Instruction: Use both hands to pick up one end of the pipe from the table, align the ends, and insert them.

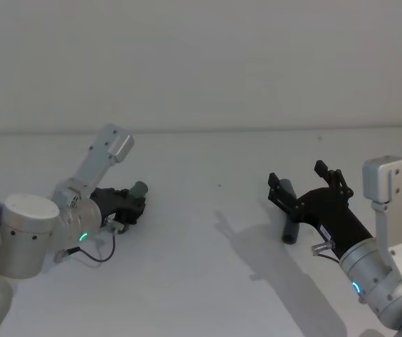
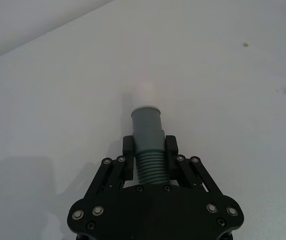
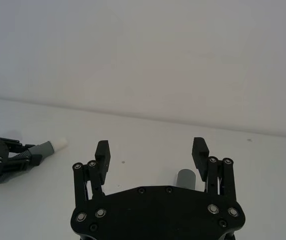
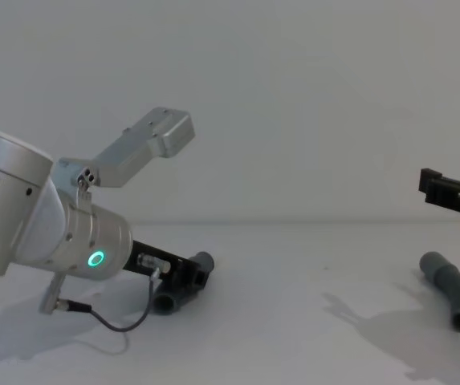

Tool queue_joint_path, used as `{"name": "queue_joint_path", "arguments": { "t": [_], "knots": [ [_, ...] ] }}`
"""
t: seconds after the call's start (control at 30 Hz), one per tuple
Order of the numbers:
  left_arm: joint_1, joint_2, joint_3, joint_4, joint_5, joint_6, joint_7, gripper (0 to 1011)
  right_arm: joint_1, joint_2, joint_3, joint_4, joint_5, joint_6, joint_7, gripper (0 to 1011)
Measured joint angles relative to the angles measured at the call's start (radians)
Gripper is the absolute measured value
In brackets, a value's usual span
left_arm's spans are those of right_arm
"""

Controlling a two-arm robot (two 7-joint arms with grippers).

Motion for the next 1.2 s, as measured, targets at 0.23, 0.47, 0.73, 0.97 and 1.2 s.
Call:
{"name": "queue_joint_path", "arguments": {
  "t": [0.23,0.47,0.73,0.97,1.2],
  "knots": [
    [-0.004,0.000,0.000,0.005,0.001,-0.015,-0.013,335,0.000,0.000,0.000,0.000,0.000,0.000,0.000,1000],
    [-0.020,0.005,0.002,0.023,-0.005,-0.073,-0.068,335,0.000,0.000,0.000,0.000,0.000,0.000,0.000,1000],
    [-0.050,0.018,0.010,0.049,-0.018,-0.151,-0.157,335,0.000,0.000,0.000,0.000,0.000,0.000,0.000,1000],
    [-0.086,0.035,0.026,0.070,-0.027,-0.221,-0.250,335,0.000,0.000,0.000,0.000,0.000,0.000,0.000,1000],
    [-0.126,0.054,0.049,0.089,-0.033,-0.288,-0.343,335,0.000,0.000,0.000,0.000,0.000,0.000,0.000,1000]
  ]
}}
